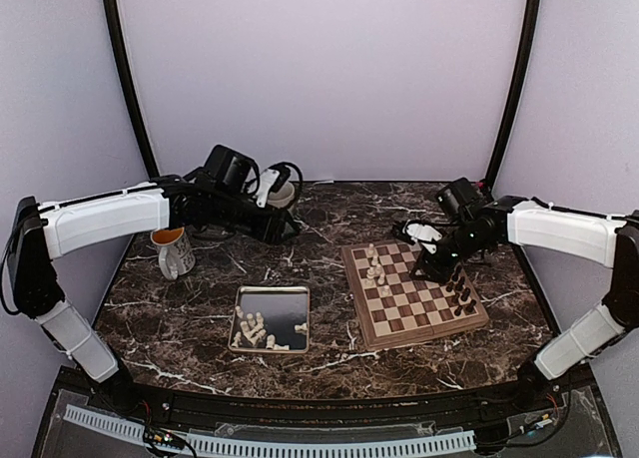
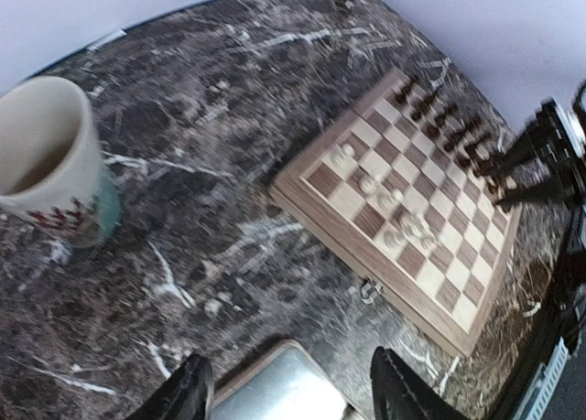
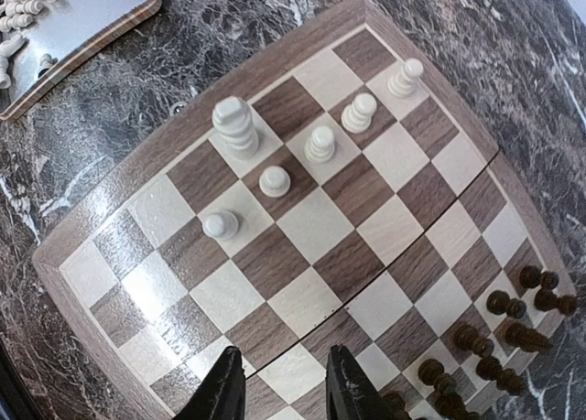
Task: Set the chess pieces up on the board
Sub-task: Pick up the pawn from the storage box.
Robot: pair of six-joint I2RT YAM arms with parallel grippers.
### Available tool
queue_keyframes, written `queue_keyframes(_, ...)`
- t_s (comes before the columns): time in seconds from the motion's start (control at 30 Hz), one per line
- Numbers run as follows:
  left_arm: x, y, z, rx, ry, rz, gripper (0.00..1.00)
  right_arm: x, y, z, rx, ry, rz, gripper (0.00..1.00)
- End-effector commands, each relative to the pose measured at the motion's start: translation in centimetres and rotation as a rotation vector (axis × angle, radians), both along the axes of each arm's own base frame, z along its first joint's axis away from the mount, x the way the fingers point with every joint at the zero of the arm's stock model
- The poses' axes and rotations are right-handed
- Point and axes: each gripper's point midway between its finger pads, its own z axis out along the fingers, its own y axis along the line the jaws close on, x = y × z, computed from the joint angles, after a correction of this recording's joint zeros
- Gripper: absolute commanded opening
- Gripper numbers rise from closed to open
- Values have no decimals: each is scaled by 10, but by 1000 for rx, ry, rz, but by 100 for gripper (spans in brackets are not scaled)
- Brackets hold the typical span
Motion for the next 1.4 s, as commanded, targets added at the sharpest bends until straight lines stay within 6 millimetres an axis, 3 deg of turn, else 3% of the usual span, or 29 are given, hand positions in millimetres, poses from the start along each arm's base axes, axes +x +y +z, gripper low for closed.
queue_keyframes(0.0,-64,-3,-31,130,83,-159,59,5,-3,11,135,-7,-37,31)
queue_keyframes(0.1,-96,-2,-53,183,134,-227,57,6,-6,21,175,-37,-44,32)
queue_keyframes(0.17,-105,6,-66,212,182,-203,56,3,-8,24,187,-43,-37,32)
queue_keyframes(0.4,-100,54,-86,320,265,107,55,-6,-4,27,216,-36,2,33)
queue_keyframes(0.53,-117,71,-97,366,345,141,55,-8,-3,26,218,-29,10,33)
queue_keyframes(0.73,-125,62,-113,393,391,46,48,-7,-4,24,210,-26,14,33)
queue_keyframes(1.03,-115,61,-142,567,409,-10,42,-8,-8,21,190,-37,12,33)
queue_keyframes(1.37,-114,56,-160,613,428,-34,32,-8,-8,18,182,-33,13,33)
